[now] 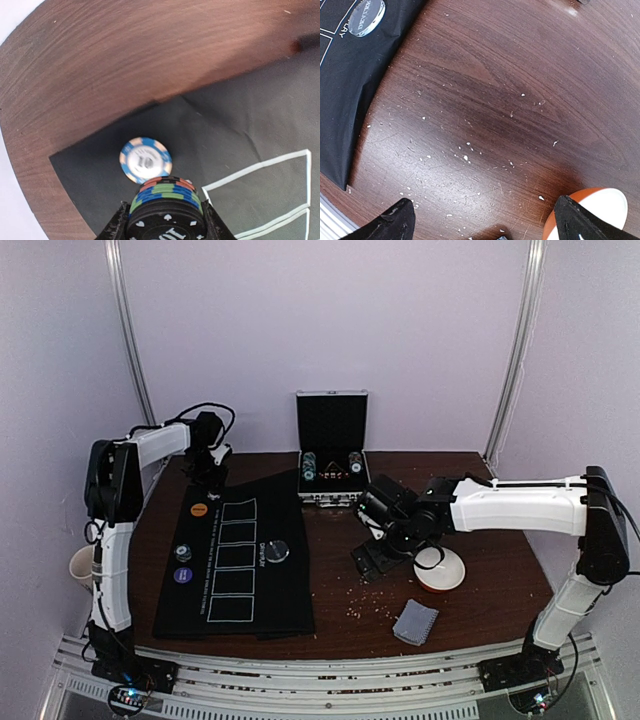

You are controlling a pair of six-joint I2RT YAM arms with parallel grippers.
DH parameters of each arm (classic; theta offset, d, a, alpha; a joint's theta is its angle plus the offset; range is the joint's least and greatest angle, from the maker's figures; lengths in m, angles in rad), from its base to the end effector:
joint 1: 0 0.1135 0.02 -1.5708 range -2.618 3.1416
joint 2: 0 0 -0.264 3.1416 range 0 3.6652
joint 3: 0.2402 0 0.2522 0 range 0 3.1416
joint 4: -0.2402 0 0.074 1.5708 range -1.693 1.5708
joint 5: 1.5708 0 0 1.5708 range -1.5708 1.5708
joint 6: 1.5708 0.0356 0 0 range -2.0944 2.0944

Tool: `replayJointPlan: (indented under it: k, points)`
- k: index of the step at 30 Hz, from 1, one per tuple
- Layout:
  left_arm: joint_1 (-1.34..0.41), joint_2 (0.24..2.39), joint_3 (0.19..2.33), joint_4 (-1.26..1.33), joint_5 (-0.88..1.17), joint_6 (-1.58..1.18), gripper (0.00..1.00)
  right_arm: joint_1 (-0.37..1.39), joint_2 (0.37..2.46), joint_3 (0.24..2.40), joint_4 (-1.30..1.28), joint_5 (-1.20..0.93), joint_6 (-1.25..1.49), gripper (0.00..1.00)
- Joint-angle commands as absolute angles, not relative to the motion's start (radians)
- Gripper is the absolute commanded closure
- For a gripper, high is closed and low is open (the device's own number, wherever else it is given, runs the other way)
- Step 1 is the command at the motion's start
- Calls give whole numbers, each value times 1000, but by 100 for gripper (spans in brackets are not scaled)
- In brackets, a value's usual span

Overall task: Distribute texas hold em gaming equipment
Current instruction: Place the poker chips pile at the poker chips pile.

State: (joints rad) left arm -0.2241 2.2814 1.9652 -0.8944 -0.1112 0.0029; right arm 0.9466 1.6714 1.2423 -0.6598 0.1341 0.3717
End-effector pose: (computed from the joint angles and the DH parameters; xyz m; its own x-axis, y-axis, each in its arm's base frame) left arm 0.4710 -0.1033 0.1921 -0.9119 0.2108 -0.3522 0.1854 0.9771 0.1049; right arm 0.2054 0.2771 0.2320 -0.7614 -0.4413 -0.4748 -0.5274 0.8476 0.0579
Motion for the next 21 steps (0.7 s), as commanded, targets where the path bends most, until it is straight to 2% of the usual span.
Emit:
replayJointPlan:
  k: [1, 21]
  points:
    - [-204, 2330, 2056, -890, -133, 19, 100, 947, 1670, 1255, -692, 140, 388, 0]
    - [-173, 2466, 2114, -879, -118, 14, 100, 947, 1693, 1305, -743, 134, 394, 0]
